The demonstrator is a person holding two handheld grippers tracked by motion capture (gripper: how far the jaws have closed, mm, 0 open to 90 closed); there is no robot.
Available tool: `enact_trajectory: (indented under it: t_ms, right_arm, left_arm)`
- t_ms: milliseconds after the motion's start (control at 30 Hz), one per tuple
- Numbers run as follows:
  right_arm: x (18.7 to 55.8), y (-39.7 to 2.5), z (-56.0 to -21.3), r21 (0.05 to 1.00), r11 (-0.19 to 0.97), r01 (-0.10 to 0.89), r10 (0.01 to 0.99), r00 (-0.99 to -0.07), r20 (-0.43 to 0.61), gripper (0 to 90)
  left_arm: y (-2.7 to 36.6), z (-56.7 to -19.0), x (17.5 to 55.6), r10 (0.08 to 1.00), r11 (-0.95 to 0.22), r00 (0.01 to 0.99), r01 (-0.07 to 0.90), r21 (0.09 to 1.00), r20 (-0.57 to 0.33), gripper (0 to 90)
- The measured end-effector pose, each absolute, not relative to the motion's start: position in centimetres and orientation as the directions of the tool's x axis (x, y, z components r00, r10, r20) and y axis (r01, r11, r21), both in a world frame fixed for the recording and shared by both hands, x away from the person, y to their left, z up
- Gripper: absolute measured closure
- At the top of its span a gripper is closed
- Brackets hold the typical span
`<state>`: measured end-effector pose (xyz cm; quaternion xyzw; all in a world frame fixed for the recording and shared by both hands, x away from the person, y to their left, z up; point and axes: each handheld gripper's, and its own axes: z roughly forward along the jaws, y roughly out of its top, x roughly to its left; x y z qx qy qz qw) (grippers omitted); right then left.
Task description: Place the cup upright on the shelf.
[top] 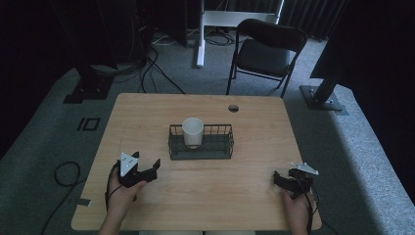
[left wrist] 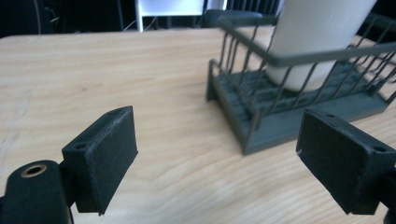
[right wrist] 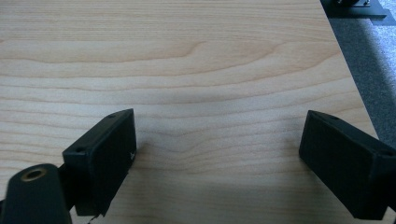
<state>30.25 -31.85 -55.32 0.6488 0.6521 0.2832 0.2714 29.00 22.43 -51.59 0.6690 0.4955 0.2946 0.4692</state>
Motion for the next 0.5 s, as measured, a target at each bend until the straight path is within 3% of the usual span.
enact_trajectory:
  t_ms: [500]
  right_arm:
    - [30.2,-31.8,-55.3,0.722,-0.002,0.692,1.0,-0.011,0.014,10.6]
  left_arm:
    - [25.4,-54.0,27.8,0.963,-0.031,0.251,0.455,0.89,-0.095,12.7]
